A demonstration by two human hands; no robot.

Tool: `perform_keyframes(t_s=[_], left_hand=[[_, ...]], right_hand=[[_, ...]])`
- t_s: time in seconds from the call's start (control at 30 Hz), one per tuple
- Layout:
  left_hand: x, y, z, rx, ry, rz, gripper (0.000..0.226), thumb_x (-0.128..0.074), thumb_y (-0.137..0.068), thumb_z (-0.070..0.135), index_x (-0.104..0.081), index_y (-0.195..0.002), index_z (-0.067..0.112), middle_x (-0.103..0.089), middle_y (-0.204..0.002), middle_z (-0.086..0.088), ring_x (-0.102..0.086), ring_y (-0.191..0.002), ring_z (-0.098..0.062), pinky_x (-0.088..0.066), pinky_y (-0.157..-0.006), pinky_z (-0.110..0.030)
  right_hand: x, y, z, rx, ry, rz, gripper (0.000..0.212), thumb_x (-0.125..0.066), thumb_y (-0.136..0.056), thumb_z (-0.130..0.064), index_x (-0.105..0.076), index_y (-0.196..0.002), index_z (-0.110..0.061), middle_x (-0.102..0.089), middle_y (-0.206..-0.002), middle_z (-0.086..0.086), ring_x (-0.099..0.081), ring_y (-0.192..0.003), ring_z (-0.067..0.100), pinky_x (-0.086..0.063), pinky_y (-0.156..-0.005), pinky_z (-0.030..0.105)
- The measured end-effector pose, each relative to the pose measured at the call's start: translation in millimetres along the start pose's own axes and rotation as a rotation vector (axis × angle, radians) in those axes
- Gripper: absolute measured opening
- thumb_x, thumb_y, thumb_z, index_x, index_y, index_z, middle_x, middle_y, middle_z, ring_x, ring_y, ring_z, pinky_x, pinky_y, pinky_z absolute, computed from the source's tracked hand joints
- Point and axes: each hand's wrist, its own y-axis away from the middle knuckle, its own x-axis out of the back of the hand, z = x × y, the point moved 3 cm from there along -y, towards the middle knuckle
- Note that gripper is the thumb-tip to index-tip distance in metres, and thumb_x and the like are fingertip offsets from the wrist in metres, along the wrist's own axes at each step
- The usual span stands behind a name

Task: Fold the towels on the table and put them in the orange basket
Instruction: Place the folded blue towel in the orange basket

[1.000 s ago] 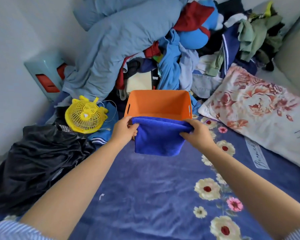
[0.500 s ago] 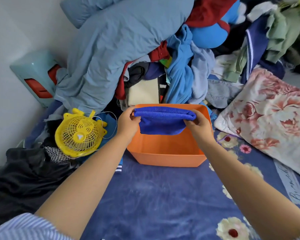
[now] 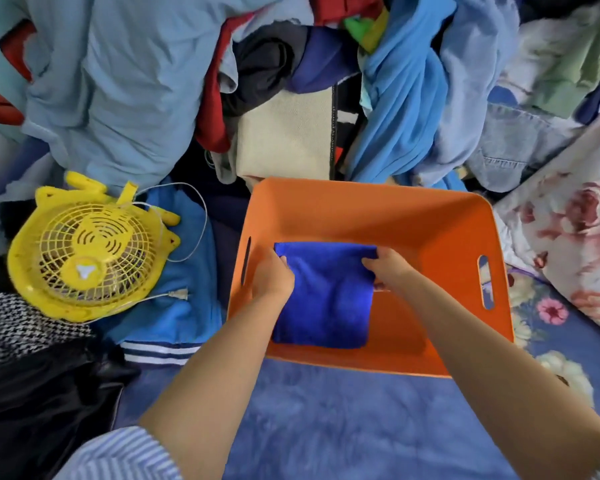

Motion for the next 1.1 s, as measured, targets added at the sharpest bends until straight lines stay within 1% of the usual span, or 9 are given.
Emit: perform_keyframes(t_s=[0.13, 0.27, 0.4, 0.53, 0.63, 0.73, 0.8, 0.9, 1.1], left_hand=[[-41, -22, -11, 0.144, 0.018, -0.114, 0.037, -0.034, -0.097, 0.010, -0.038, -0.132, 0.000, -0.051, -0.130, -0.019, -0.049, -0.120, -0.034, -0.041, -0.096, -0.036], [-63, -51, -16, 0.207, 0.000, -0.126, 0.047, -0.035, -0.097, 0.009, -0.024, -0.142, 0.002, -0.033, -0.147, -0.016, -0.032, -0.136, -0.030, -0.025, -0.113, -0.035], [-69, -70, -9, 0.208, 0.047, -0.046, 0.042, -0.035, -0.093, 0.001, -0.029, -0.135, 0.002, -0.043, -0.137, -0.019, -0.043, -0.126, -0.034, -0.034, -0.104, -0.037], [-74, -83, -4, 0.125, 0.094, 0.082, 0.035, -0.035, -0.093, 0.004, -0.032, -0.128, 0.002, -0.051, -0.130, -0.021, -0.049, -0.121, -0.036, -0.039, -0.101, -0.044], [-77, -78, -2, 0.030, 0.088, 0.144, 0.042, -0.038, -0.094, 0.008, -0.030, -0.135, 0.004, -0.044, -0.138, -0.018, -0.044, -0.125, -0.034, -0.036, -0.100, -0.040], [-84, -59, -9, -0.313, -0.225, 0.209, 0.054, -0.039, -0.089, -0.001, -0.027, -0.142, 0.003, -0.025, -0.151, -0.018, -0.024, -0.140, -0.030, -0.020, -0.113, -0.036], [-95, -51, -19, -0.521, -0.428, 0.089, 0.052, -0.036, -0.092, 0.005, -0.024, -0.143, 0.003, -0.018, -0.154, -0.015, -0.013, -0.144, -0.027, -0.008, -0.117, -0.038], [-103, -57, -38, -0.444, -0.548, -0.062, 0.058, -0.032, -0.099, 0.027, -0.009, -0.147, 0.005, -0.007, -0.156, -0.012, -0.001, -0.145, -0.025, -0.004, -0.118, -0.034], [-104, -66, -41, -0.309, -0.632, -0.150, 0.060, -0.026, -0.100, 0.030, 0.003, -0.147, 0.005, 0.005, -0.156, -0.013, 0.005, -0.145, -0.024, -0.003, -0.118, -0.032]], right_hand=[[-22, -41, 25, -0.129, 0.089, -0.070, 0.024, -0.037, -0.093, -0.001, -0.052, -0.112, -0.004, -0.055, -0.081, 0.015, -0.052, -0.064, 0.024, -0.048, -0.051, 0.027], [-35, -80, 31, -0.054, 0.117, 0.071, 0.032, -0.047, -0.092, -0.007, -0.053, -0.120, 0.007, -0.058, -0.120, 0.026, -0.055, -0.113, 0.038, -0.044, -0.093, 0.045], [-44, -105, 26, -0.031, 0.020, 0.190, 0.037, -0.050, -0.092, -0.014, -0.050, -0.123, 0.005, -0.055, -0.127, 0.022, -0.050, -0.119, 0.034, -0.040, -0.101, 0.039], [-45, -111, 24, -0.068, 0.025, 0.291, 0.042, -0.048, -0.092, -0.019, -0.043, -0.125, 0.007, -0.050, -0.130, 0.024, -0.047, -0.121, 0.036, -0.037, -0.097, 0.034], [-51, -98, 25, 0.066, 0.217, 0.268, 0.052, -0.051, -0.090, -0.014, -0.029, -0.132, 0.007, -0.038, -0.135, 0.027, -0.042, -0.122, 0.038, -0.032, -0.096, 0.032], [-62, -84, 33, 0.214, 0.516, 0.240, 0.064, -0.046, -0.093, -0.020, -0.011, -0.145, -0.007, -0.020, -0.145, 0.023, -0.042, -0.121, 0.040, -0.037, -0.095, 0.037], [-70, -78, 39, 0.204, 0.707, 0.224, 0.059, -0.038, -0.096, -0.028, -0.009, -0.146, -0.016, -0.020, -0.146, 0.020, -0.048, -0.114, 0.039, -0.045, -0.085, 0.040], [-80, -79, 44, 0.132, 0.800, 0.142, 0.060, -0.033, -0.098, -0.033, -0.001, -0.147, -0.018, -0.022, -0.145, 0.020, -0.057, -0.103, 0.036, -0.046, -0.075, 0.036], [-94, -86, 41, 0.107, 0.608, 0.051, 0.064, -0.041, -0.094, -0.021, -0.004, -0.146, -0.015, -0.027, -0.142, 0.025, -0.041, -0.121, 0.039, -0.040, -0.095, 0.045]])
